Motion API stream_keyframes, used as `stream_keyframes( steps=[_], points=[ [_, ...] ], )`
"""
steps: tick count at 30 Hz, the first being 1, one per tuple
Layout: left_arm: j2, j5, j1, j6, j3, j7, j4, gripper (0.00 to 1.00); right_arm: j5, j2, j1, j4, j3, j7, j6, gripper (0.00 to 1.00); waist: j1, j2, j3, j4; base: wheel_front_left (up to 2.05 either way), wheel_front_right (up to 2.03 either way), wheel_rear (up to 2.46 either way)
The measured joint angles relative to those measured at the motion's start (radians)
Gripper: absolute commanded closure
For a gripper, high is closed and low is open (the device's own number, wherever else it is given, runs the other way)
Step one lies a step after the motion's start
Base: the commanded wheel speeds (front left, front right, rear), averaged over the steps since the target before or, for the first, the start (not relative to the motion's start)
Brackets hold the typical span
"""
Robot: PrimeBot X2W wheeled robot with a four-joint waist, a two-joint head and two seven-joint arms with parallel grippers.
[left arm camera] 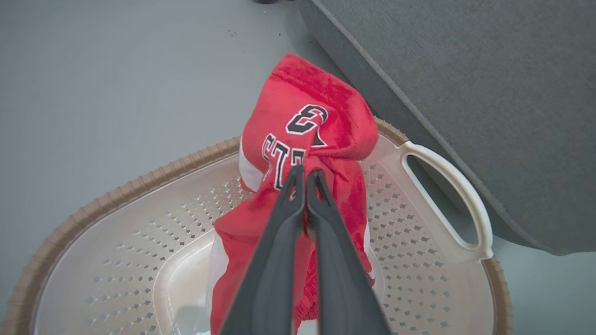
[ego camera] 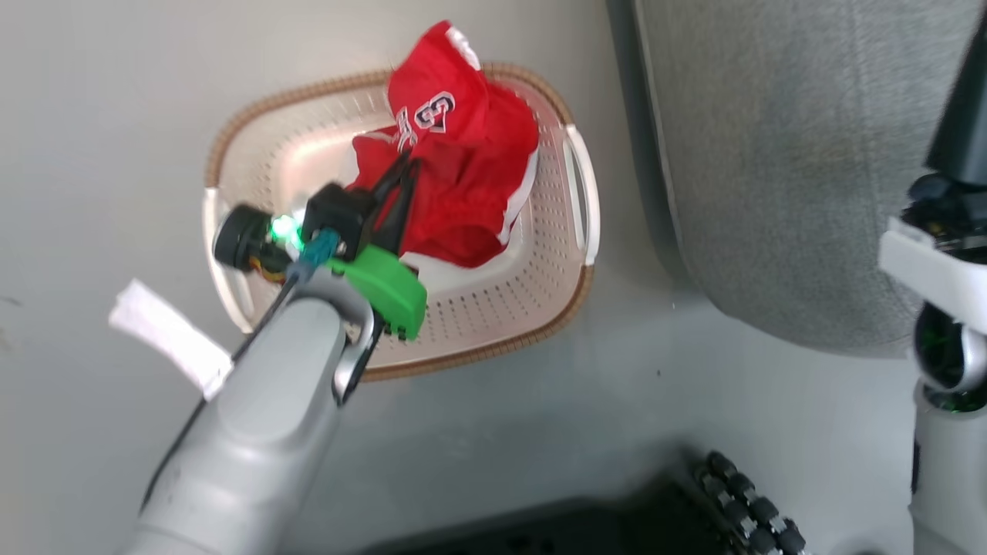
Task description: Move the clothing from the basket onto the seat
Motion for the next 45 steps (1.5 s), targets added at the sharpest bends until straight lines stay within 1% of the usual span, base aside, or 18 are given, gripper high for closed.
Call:
stream_keyframes(
  steps=[3,11,15,16,21,27,30,37,45],
  points=[
    [-0.005,0.019,0.079,-0.008,0.051,0.000,-0.057,1.00,-0.002,-0.001,0.028,0.027,0.024,0.000,0.000,0.00,0.0000,0.0000,-0.063,0.013,0.00,0.00,0.00],
    [-0.042,0.057,0.293,-0.020,0.189,0.000,-0.201,1.00,0.001,0.004,0.150,0.115,0.074,0.000,0.000,0.00,0.0000,0.0000,-0.245,0.048,0.00,0.00,0.00],
    [-0.052,0.075,0.388,-0.031,0.238,0.000,-0.268,1.00,0.004,0.006,0.216,0.153,0.090,0.000,0.000,0.00,0.0000,0.0000,-0.345,0.065,0.00,0.00,0.00],
    [-0.058,0.080,0.429,-0.034,0.266,0.000,-0.304,1.00,0.005,0.005,0.248,0.171,0.104,0.000,0.000,0.00,-0.0001,0.0000,-0.397,0.072,0.00,0.00,0.00],
    [-0.063,0.106,0.502,-0.042,0.310,0.000,-0.384,1.00,0.007,0.000,0.319,0.206,0.137,0.000,0.000,0.00,0.0000,0.0000,-0.516,0.086,0.00,0.00,0.00],
    [-0.065,0.118,0.578,-0.045,0.373,0.000,-0.458,1.00,0.006,0.002,0.376,0.228,0.201,0.000,0.000,0.00,-0.0001,0.0000,-0.652,0.095,0.00,0.00,0.00],
    [-0.065,0.117,0.609,-0.045,0.391,0.000,-0.484,1.00,0.007,0.006,0.400,0.237,0.222,0.000,0.000,0.00,-0.0001,0.0000,-0.710,0.096,0.00,0.00,0.00],
    [-0.066,0.117,0.634,-0.051,0.386,0.000,-0.523,1.00,0.013,-0.004,0.440,0.255,0.263,0.000,0.000,0.00,-0.0001,0.0000,-0.815,0.095,0.00,0.00,0.00],
    [-0.066,0.120,0.607,-0.061,0.355,0.000,-0.524,1.00,0.023,-0.018,0.443,0.282,0.313,0.000,0.000,0.00,-0.0001,0.0000,-0.870,0.093,0.00,0.00,0.00]
  ],
)
